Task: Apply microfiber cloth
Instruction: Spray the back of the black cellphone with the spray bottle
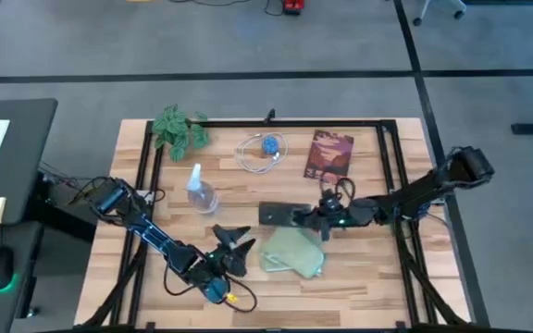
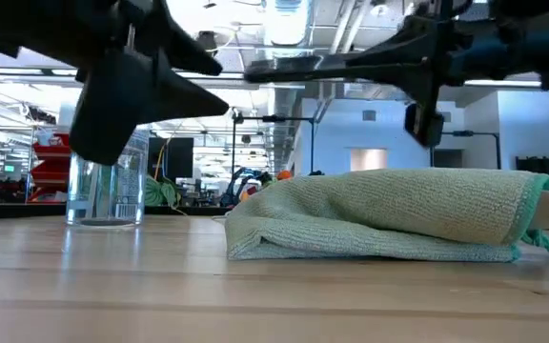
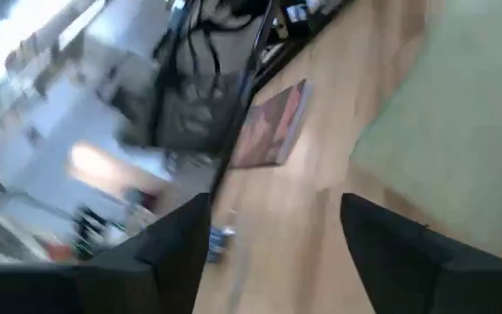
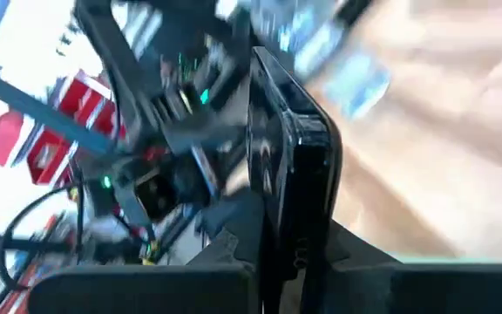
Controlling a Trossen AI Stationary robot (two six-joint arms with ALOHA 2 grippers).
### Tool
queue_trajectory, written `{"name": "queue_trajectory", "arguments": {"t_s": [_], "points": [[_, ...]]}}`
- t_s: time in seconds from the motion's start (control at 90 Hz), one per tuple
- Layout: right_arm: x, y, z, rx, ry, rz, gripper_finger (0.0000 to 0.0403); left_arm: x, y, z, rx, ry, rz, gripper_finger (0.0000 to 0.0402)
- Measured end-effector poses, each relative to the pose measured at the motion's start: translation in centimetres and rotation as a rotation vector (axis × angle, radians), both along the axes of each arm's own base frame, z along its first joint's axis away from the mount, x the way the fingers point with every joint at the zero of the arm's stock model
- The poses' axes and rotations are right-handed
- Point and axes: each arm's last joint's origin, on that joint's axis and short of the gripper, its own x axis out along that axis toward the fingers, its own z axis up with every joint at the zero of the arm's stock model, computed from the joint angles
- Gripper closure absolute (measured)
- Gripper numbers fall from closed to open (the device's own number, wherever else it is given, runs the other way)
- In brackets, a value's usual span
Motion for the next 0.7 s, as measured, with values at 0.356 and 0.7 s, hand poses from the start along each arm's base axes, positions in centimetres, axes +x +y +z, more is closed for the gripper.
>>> {"name": "queue_trajectory", "arguments": {"t_s": [0.356, 0.7], "points": [[-1.4, 2.5, 2.5, -0.398, -0.24, -0.233, 0.0391, 3.1, 0.9, 2.1, -0.63, -0.366, -0.173, 0.0191], [0.6, 3.9, 2.5, -0.59, -0.332, -0.243, 0.0391, 5.1, 6.3, 6.6, -0.6, -0.764, -0.582, 0.0247]]}}
